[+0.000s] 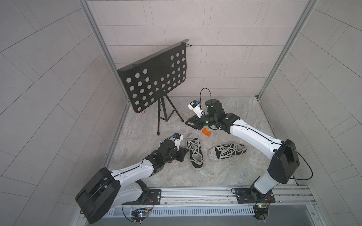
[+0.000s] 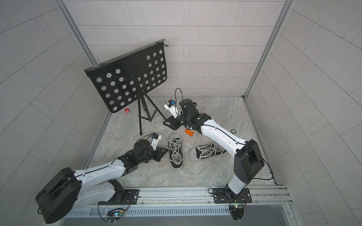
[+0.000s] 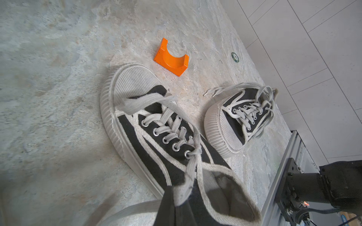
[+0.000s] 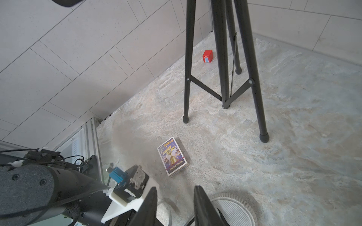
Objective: Tie the shoes
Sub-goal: Wrap the shoelace around the shoelace.
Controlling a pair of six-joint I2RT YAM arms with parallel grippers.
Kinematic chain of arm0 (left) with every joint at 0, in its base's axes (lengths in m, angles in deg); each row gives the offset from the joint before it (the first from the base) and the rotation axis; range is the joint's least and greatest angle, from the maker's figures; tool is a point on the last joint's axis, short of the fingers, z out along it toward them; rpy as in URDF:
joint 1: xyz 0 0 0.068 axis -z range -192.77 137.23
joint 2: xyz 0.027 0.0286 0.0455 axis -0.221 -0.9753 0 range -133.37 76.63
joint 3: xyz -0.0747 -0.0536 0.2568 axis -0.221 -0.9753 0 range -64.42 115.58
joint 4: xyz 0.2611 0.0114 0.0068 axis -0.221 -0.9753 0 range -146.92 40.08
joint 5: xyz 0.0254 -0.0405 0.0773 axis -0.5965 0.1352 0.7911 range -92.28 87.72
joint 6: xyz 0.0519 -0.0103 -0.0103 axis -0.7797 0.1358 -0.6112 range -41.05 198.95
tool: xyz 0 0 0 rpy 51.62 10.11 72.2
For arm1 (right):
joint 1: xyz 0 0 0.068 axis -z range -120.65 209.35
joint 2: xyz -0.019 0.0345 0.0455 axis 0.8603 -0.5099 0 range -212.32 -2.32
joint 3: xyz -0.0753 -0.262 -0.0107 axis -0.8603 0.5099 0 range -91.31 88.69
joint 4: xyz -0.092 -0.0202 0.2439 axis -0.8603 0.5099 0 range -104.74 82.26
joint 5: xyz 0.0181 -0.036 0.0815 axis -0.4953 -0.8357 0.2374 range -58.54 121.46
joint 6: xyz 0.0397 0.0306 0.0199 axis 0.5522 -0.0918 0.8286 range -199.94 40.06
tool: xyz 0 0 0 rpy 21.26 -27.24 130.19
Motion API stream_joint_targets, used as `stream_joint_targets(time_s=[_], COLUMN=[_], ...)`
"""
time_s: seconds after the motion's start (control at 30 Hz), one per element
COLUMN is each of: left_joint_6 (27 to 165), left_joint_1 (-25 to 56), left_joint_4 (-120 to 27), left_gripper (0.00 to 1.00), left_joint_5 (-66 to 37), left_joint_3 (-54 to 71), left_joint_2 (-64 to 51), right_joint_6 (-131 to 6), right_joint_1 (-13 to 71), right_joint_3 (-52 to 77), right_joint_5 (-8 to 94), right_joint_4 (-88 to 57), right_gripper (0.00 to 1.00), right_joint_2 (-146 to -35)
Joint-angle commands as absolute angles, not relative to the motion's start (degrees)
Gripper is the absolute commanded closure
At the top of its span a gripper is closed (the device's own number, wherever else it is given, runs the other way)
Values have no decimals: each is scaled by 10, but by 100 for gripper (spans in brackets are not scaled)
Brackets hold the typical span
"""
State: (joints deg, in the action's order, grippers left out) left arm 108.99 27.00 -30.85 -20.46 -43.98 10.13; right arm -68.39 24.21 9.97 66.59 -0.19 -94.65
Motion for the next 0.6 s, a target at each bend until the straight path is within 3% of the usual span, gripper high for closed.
stream_joint_targets(time_s=[0.0, 0.27, 0.57], left_joint_6=[1088, 1081, 1072], left_joint_1=[265, 262, 262], left_joint_4=[-295, -267, -260], left_gripper=[98, 97, 98], left_joint_5=[-216, -253, -280], left_joint_3=[-431, -409, -390], left_joint_2=[104, 61, 29], right_joint_6=[-692, -703, -711], right_joint_1=[242, 250, 250], right_joint_3=[160, 333, 349], right_joint_5=[657, 729, 795], right_joint_4=[0, -77, -130], right_gripper=[61, 52, 46], right_joint_2=[-916, -870, -932])
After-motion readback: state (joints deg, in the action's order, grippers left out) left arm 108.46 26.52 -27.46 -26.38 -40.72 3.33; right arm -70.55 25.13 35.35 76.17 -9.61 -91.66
